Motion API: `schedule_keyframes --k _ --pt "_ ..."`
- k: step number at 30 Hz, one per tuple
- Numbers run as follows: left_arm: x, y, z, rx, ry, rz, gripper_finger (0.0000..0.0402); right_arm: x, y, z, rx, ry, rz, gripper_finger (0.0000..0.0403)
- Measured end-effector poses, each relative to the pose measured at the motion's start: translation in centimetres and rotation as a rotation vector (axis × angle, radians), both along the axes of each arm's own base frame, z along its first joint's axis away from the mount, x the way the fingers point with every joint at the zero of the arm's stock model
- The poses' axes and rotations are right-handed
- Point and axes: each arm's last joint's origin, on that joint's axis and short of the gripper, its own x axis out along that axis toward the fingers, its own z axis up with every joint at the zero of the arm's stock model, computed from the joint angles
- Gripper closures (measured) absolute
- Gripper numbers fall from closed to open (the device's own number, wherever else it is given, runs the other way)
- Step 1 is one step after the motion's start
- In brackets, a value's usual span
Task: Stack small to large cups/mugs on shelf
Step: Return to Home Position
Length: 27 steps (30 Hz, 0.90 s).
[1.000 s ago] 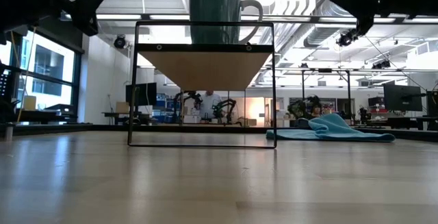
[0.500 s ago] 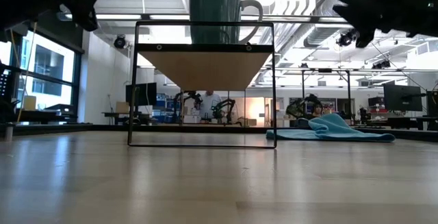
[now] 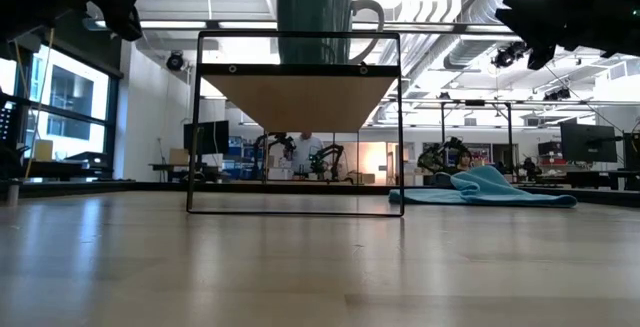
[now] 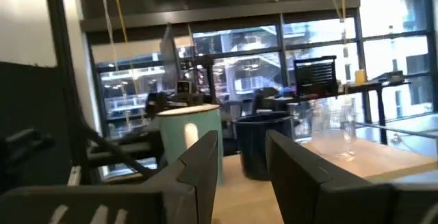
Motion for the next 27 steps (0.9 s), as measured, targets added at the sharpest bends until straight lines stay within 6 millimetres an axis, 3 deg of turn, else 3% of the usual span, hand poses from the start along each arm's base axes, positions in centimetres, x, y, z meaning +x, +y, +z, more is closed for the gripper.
schedule_keyframes --k 7,15,27 --pt "0.0 0.0 -0.1 0.006 0.007 -0.015 0.0131 0.2 0.0 -0.8 0.036 0.082 0.041 0.0288" --pt "0.1 0.0 -0.2 0.003 0.025 0.010 0.0131 0.2 -1.0 -1.6 0.101 0.152 -0.210 0.0288" --pt "0.1 0.0 -0.2 0.027 0.026 0.026 0.0131 0.2 -0.7 -1.1 0.134 0.090 -0.063 0.0288"
